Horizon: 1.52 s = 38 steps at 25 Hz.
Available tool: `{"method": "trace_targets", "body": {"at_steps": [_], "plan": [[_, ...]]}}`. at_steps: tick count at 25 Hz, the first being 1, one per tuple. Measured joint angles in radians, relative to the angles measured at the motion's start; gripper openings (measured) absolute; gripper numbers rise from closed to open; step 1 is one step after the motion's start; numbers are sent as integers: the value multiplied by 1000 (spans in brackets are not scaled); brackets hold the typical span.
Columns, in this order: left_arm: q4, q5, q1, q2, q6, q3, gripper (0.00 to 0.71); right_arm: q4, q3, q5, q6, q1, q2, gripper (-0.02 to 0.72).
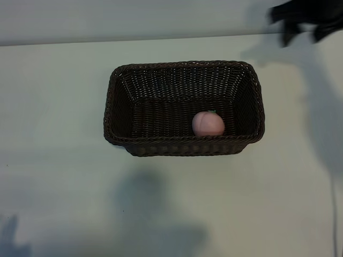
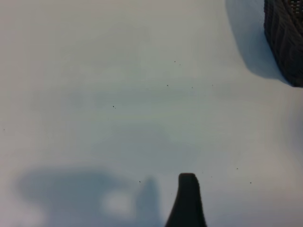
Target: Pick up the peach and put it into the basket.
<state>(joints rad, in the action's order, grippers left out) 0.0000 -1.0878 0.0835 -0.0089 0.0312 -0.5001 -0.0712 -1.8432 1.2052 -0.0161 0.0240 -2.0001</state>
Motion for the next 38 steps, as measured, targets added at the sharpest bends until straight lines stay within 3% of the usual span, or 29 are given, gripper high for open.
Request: {"method": "trace_targets", "body": {"at_steps": [5,9,16,25,38], "plan": [[0,0,0,0,0,0,592,21,0,3,-24,184,0,584],[0,0,0,0,0,0,592,22,0,11,-50,235,0,583],[0,0,0,0,0,0,592,-46,0,15,-84,237,58,583],[0,0,0,0,0,0,592,-52,17,16,-87,237,336,583],[0,0,0,0,0,0,592,-37,315,20,-71,237,875,583]]}}
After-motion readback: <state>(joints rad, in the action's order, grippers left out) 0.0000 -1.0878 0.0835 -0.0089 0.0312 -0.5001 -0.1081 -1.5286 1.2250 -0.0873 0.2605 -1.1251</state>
